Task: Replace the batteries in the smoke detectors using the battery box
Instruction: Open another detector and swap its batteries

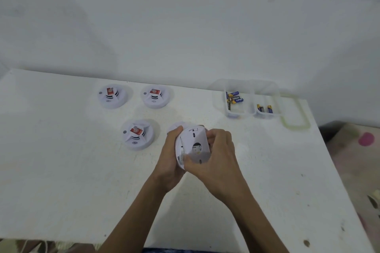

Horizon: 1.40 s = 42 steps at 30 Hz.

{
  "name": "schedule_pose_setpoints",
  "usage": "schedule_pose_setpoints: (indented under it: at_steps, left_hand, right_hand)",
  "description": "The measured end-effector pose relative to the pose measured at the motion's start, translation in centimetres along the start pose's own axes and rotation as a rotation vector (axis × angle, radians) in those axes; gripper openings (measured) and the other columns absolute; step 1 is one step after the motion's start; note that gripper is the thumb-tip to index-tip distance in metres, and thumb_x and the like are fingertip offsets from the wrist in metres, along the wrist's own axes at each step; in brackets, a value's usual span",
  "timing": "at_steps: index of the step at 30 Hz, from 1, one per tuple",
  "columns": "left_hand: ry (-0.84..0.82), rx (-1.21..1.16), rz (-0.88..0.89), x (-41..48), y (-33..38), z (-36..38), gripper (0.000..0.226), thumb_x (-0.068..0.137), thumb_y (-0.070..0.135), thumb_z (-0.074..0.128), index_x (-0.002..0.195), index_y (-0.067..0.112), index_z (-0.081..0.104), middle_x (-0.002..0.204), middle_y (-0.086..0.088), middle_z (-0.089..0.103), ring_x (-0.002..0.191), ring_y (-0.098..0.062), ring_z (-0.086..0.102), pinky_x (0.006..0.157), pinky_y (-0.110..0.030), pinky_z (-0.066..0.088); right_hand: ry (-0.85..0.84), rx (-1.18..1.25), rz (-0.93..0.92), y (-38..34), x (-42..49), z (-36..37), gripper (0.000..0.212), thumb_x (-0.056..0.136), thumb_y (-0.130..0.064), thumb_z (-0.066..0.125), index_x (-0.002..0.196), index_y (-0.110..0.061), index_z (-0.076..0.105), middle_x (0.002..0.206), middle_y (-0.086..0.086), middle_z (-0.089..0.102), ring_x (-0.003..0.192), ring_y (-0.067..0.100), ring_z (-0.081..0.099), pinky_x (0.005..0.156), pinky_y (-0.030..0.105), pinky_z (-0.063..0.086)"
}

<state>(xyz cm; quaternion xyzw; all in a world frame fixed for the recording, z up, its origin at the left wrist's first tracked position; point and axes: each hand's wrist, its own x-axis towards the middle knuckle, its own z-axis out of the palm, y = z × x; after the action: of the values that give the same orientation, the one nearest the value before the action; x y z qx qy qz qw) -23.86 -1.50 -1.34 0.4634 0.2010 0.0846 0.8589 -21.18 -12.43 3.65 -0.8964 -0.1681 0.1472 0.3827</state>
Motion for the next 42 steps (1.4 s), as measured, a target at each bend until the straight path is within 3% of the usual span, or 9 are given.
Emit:
schedule_pose_setpoints:
  at_steps: [3, 6, 11, 14, 17, 21, 25, 33, 42]
  left_hand:
    - [0.010, 0.017, -0.011, 0.0, -0.1, -0.1, 0.059, 0.083, 0.042, 0.038, 0.123, 0.000, 0.050, 0.116, -0.027, 0.056, 0.107, -0.040, 0.053, 0.096, -0.053, 0.044]
    - [0.022, 0.008, -0.052, -0.2, -0.1, 0.0, 0.070, 0.076, 0.052, 0.056, 0.125, 0.002, 0.050, 0.112, -0.024, 0.059, 0.106, -0.038, 0.056, 0.095, -0.048, 0.046]
    - [-0.001, -0.024, -0.074, 0.0, -0.8, -0.4, 0.057, 0.082, 0.055, 0.055, 0.116, 0.010, 0.053, 0.103, -0.013, 0.063, 0.094, -0.024, 0.062, 0.079, -0.030, 0.055]
    - [-0.072, -0.031, -0.052, -0.2, -1.0, -0.7, 0.046, 0.101, 0.036, 0.022, 0.120, 0.009, 0.054, 0.101, -0.009, 0.070, 0.087, -0.018, 0.069, 0.075, -0.030, 0.058]
    - [-0.061, -0.053, -0.046, -0.2, -0.6, -0.8, 0.047, 0.099, 0.036, 0.023, 0.113, 0.010, 0.059, 0.102, -0.009, 0.072, 0.094, -0.025, 0.069, 0.074, -0.033, 0.058]
    - [-0.113, -0.165, -0.080, -0.2, -0.1, -1.2, 0.052, 0.088, 0.044, 0.036, 0.117, 0.009, 0.060, 0.110, -0.018, 0.064, 0.097, -0.032, 0.063, 0.079, -0.042, 0.055]
    - [-0.206, -0.295, -0.178, 0.0, 0.2, -2.2, 0.057, 0.088, 0.048, 0.035, 0.124, 0.010, 0.057, 0.123, -0.023, 0.058, 0.107, -0.043, 0.057, 0.085, -0.052, 0.049]
    - [-0.335, -0.369, -0.204, 0.0, 0.9, -3.6, 0.064, 0.072, 0.053, 0.064, 0.123, 0.014, 0.060, 0.124, -0.022, 0.058, 0.111, -0.045, 0.057, 0.088, -0.049, 0.049]
    - [-0.475, -0.483, -0.283, -0.2, 1.2, -4.2, 0.060, 0.079, 0.049, 0.061, 0.127, 0.013, 0.057, 0.128, -0.021, 0.057, 0.115, -0.044, 0.054, 0.094, -0.049, 0.046]
  right_hand:
    - [0.017, -0.002, 0.020, -0.2, -0.1, 0.3, 0.071, 0.073, -0.037, 0.077, 0.126, -0.023, 0.032, 0.110, -0.010, 0.030, 0.112, 0.011, 0.040, 0.088, 0.022, 0.049]
    - [0.005, -0.027, 0.019, -0.4, -0.1, 0.1, 0.072, 0.076, -0.036, 0.075, 0.130, -0.022, 0.030, 0.111, -0.010, 0.028, 0.113, 0.010, 0.038, 0.092, 0.023, 0.046]
    - [0.004, 0.012, 0.002, -0.5, -0.3, 0.0, 0.069, 0.075, -0.033, 0.076, 0.126, -0.023, 0.031, 0.111, -0.009, 0.029, 0.110, 0.009, 0.037, 0.071, 0.007, 0.038]
    - [0.011, 0.027, 0.003, -0.4, -0.4, 0.1, 0.067, 0.073, -0.031, 0.079, 0.118, -0.026, 0.029, 0.112, -0.008, 0.032, 0.112, 0.013, 0.042, 0.083, 0.019, 0.048]
    - [-0.006, 0.144, -0.003, -0.6, -0.7, 0.1, 0.059, 0.075, -0.026, 0.078, 0.111, -0.030, 0.030, 0.115, -0.005, 0.047, 0.105, 0.014, 0.054, 0.077, 0.017, 0.054]
    - [0.078, 0.431, -0.099, -0.4, -0.7, -0.8, 0.015, 0.087, -0.012, 0.063, 0.086, -0.019, 0.049, 0.082, -0.002, 0.060, 0.070, 0.004, 0.058, 0.053, 0.012, 0.045]
    - [0.216, 0.652, -0.009, 2.2, -0.1, -2.1, 0.013, 0.077, -0.021, 0.061, 0.072, -0.011, 0.053, 0.065, 0.001, 0.052, 0.060, 0.011, 0.046, 0.054, 0.020, 0.038]
    - [0.320, 0.072, 0.137, 8.6, 0.3, -0.2, 0.026, 0.089, -0.029, 0.061, 0.075, -0.014, 0.045, 0.060, 0.009, 0.053, 0.050, 0.016, 0.043, 0.051, 0.028, 0.039]
    - [0.170, -0.412, 0.118, 11.9, 0.4, 5.2, 0.024, 0.091, -0.033, 0.055, 0.074, -0.021, 0.044, 0.061, -0.008, 0.047, 0.051, 0.006, 0.038, 0.047, 0.015, 0.024]
